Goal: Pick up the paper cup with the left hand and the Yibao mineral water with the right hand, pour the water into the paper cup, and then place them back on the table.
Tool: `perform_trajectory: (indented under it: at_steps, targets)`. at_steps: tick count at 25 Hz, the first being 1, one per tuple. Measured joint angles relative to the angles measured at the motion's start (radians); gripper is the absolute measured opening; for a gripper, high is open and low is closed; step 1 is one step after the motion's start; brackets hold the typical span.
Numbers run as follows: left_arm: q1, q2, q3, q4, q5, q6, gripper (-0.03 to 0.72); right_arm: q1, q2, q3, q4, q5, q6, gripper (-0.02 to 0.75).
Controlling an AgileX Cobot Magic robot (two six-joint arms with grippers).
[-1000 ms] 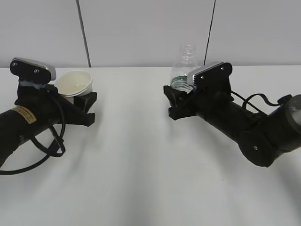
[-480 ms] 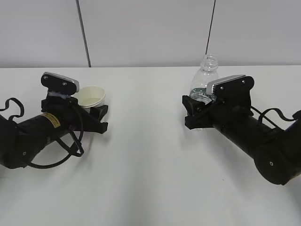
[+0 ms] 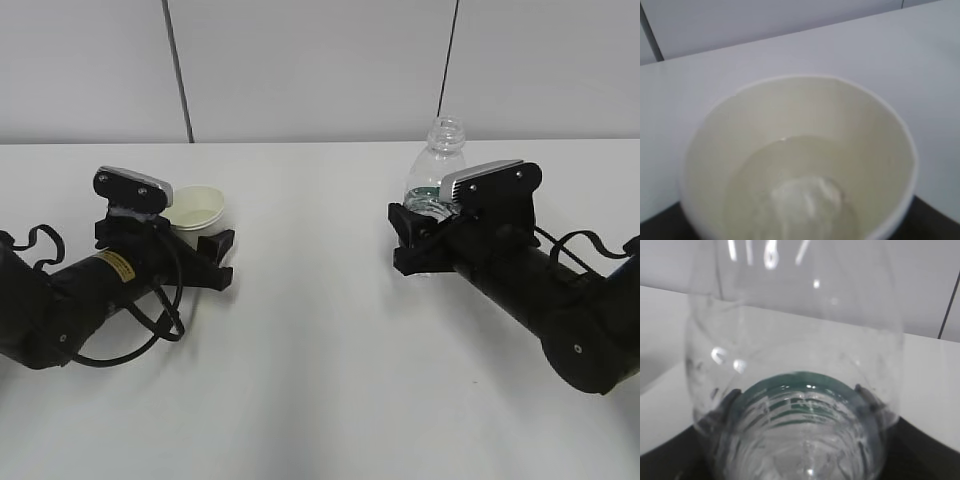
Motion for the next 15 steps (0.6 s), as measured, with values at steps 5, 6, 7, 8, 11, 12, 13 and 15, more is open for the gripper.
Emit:
perform_trajectory:
  at_steps: [5,6,7,8,11,12,13,15]
  targets:
    - [0.001,0.004,0.005,-0.017,0.004,0.0,0.585,0.0,0.0,0.0,0.001,-0.002,0.0,0.482]
    - [0.001,0.003,0.014,-0.026,0.003,0.0,0.589,0.0,0.0,0.0,0.001,-0.002,0.0,0.482]
    - [0.002,0.0,0.03,-0.033,0.003,0.0,0.592,0.0,0.0,0.0,0.001,-0.002,0.0,0.482]
    - [0.002,-0.006,0.052,-0.039,0.002,0.0,0.594,0.0,0.0,0.0,0.011,-0.002,0.0,0.482]
    - [0.002,-0.04,0.132,-0.057,-0.051,0.0,0.594,0.0,0.0,-0.012,0.02,0.001,-0.002,0.482]
    - [0.002,-0.063,0.16,-0.061,-0.062,0.0,0.594,0.0,0.0,-0.025,0.028,0.004,-0.004,0.482]
    - [0.002,-0.091,0.183,-0.067,-0.066,0.0,0.592,0.0,0.0,-0.037,0.039,0.009,-0.01,0.482]
    - [0.002,-0.152,0.239,-0.079,-0.066,0.0,0.591,0.0,0.007,-0.073,0.058,0.023,-0.03,0.482]
